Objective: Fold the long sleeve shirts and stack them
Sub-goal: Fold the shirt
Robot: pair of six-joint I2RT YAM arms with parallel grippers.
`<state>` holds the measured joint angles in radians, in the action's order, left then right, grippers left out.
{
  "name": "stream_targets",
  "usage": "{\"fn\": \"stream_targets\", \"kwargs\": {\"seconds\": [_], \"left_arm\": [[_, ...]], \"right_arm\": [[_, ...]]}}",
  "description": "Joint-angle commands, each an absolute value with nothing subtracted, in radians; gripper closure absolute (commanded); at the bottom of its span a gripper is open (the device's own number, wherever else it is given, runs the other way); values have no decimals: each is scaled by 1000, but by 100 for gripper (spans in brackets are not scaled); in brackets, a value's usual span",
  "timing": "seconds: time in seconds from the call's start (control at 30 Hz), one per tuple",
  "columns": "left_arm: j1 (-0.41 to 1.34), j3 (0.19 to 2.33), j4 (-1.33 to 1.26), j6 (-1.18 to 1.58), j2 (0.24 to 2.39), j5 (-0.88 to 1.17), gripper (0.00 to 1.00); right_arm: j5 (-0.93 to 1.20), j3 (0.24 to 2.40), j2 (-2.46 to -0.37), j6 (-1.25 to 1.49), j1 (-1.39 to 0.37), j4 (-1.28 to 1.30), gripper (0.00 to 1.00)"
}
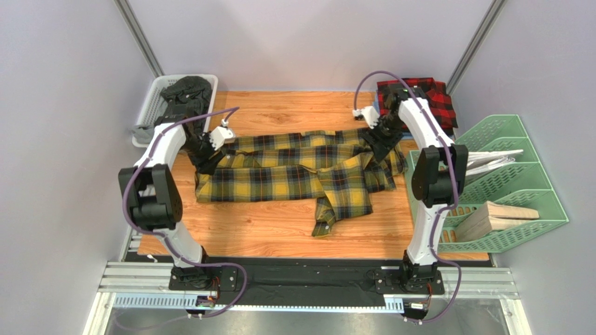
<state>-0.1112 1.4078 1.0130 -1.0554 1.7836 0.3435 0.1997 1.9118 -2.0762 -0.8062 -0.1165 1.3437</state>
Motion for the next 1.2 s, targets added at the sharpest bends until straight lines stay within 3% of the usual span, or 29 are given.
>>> {"fn": "stream_targets", "kwargs": {"seconds": [0.0,0.3,0.33,0.63,0.77,0.83,0.87,0.93,0.97,1.0,1.07,1.1,1.17], "left_arm": [[-109,1297,1080,-1046,1655,393,34],[-175,1166,1019,-945,1675,301,32],[-186,1163,1020,-942,1678,301,10],[-252,1117,1031,-917,1678,363,9],[-255,1079,997,-893,1675,387,9],[-253,1063,953,-874,1683,382,13],[-255,1058,943,-871,1695,383,15],[-253,1061,934,-867,1709,371,31],[-255,1065,934,-870,1719,362,39],[-259,1068,942,-877,1721,350,58],[-265,1077,956,-908,1723,331,79],[-271,1078,968,-919,1723,309,98],[-281,1092,980,-951,1718,290,100]], "right_arm": [[210,1807,-1964,-692,-72,1463,41],[115,1551,-1931,-643,-61,1283,44],[109,1549,-1943,-638,-61,1270,43],[32,1506,-1986,-630,-60,1167,40],[46,1503,-2008,-629,-63,1161,48],[46,1500,-2020,-630,-61,1152,53],[46,1499,-2025,-634,-61,1151,62],[43,1502,-2028,-640,-61,1154,76],[37,1500,-2026,-644,-61,1157,92],[31,1499,-2020,-656,-61,1160,98],[14,1491,-2002,-669,-61,1167,100],[9,1483,-1996,-682,-61,1175,100],[2,1476,-1971,-693,-61,1198,100]]}}
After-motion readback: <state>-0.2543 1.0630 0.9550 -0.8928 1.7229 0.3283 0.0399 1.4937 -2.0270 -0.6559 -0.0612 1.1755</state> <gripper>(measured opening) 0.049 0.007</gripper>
